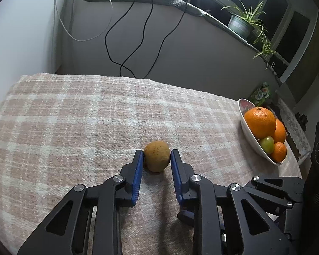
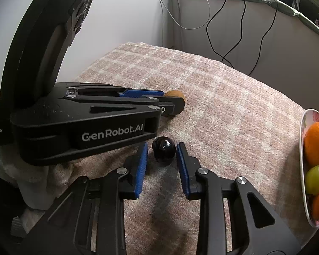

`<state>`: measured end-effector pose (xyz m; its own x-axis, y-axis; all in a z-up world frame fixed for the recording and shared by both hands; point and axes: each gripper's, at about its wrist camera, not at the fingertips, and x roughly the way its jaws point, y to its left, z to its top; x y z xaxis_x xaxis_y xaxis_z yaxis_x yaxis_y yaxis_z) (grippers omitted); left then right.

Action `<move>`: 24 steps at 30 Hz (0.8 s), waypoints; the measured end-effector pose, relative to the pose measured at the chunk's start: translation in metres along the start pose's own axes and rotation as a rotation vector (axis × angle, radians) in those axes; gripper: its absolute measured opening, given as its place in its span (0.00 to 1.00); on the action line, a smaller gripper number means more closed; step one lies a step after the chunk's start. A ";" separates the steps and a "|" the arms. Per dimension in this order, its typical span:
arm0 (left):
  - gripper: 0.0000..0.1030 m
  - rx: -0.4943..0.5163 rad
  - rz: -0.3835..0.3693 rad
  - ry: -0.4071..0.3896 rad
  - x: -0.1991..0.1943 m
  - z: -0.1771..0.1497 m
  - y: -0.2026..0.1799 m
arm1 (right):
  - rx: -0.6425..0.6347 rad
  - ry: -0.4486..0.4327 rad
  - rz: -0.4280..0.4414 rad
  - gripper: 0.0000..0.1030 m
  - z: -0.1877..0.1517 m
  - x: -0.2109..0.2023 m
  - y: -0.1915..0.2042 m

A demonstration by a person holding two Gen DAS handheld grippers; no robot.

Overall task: Organize fruits
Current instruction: 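Grasp the brown fruit with the left tool while the right tool grasps the plum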

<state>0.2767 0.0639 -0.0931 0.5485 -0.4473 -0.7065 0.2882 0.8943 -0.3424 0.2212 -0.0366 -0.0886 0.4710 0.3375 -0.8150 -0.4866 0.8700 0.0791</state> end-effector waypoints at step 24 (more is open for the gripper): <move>0.23 -0.020 0.048 -0.030 -0.011 -0.004 -0.002 | 0.068 -0.026 0.048 0.22 -0.007 -0.018 -0.008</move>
<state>0.2666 0.0674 -0.0874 0.5848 -0.4040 -0.7034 0.2457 0.9146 -0.3211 0.2118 -0.0524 -0.0790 0.4681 0.3877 -0.7941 -0.4579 0.8750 0.1572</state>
